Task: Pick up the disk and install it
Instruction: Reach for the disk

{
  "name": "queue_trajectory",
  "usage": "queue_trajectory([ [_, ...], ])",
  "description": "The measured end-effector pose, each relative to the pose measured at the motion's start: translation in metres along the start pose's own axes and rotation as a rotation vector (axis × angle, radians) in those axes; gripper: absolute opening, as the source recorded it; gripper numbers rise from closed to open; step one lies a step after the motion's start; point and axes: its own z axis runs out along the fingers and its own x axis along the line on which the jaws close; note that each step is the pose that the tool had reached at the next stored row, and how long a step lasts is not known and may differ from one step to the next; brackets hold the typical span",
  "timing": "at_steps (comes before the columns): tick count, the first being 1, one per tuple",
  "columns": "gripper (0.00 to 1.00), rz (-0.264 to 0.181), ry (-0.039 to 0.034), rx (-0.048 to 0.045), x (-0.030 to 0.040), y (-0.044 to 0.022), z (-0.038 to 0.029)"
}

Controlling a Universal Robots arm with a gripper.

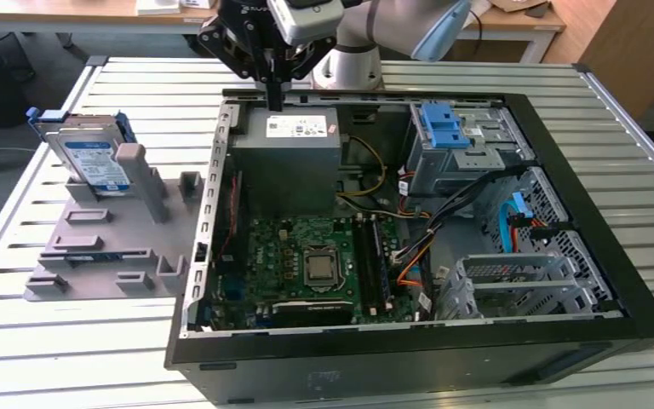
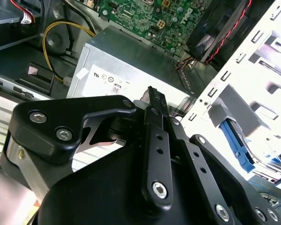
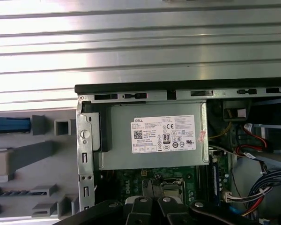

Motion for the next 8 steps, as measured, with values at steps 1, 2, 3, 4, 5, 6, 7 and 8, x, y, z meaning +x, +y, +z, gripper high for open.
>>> queue_trajectory([
  [1, 0.11, 0.000, 0.0000, 0.0000, 0.0004, 0.0000, 0.0000],
  [2, 0.11, 0.000, 0.0000, 0.0000, 0.0006, 0.0000, 0.0000],
  [3, 0.11, 0.000, 0.0000, 0.0000, 0.0008, -0.0001, 0.0000],
  [4, 0.11, 0.000, 0.0000, 0.0000, 0.0010, -0.0001, 0.0000],
  [5, 0.11, 0.000, 0.0000, 0.0000, 0.0012, -0.0001, -0.0001],
  [6, 0.11, 0.000, 0.0000, 0.0000, 0.0017, -0.0001, 0.0000],
  [7, 0.11, 0.000, 0.0000, 0.0001, 0.0021, 0.0000, -0.0001],
  [8, 0.11, 0.000, 0.0000, 0.0000, 0.0026, 0.0001, -0.0001],
])
